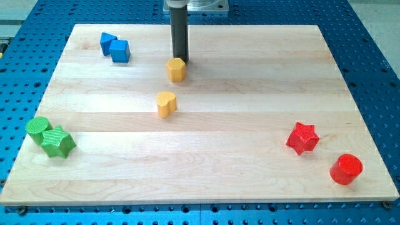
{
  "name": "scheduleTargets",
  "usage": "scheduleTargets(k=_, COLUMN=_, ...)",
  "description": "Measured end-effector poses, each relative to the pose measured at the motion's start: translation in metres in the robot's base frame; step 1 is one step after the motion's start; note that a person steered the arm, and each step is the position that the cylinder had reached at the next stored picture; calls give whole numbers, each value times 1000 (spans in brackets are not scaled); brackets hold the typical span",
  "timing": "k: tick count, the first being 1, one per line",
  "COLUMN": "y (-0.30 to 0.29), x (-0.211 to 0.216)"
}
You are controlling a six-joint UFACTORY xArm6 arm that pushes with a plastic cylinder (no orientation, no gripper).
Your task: Place the red circle diagonally bottom left to the red star
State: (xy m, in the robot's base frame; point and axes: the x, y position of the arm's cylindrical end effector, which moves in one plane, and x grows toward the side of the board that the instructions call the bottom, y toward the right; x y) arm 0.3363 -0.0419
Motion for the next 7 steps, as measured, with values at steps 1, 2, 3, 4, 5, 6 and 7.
scheduleTargets(k=1, y=-15, x=55)
scheduleTargets(k=2, y=19, x=45)
scheduleTargets(k=3, y=167, x=46)
scheduleTargets(k=4, y=308, x=61)
scheduleTargets(k=5, y=322, x=175)
scheduleTargets(k=6, y=335, x=255)
scheduleTargets(k=7, y=271, x=271)
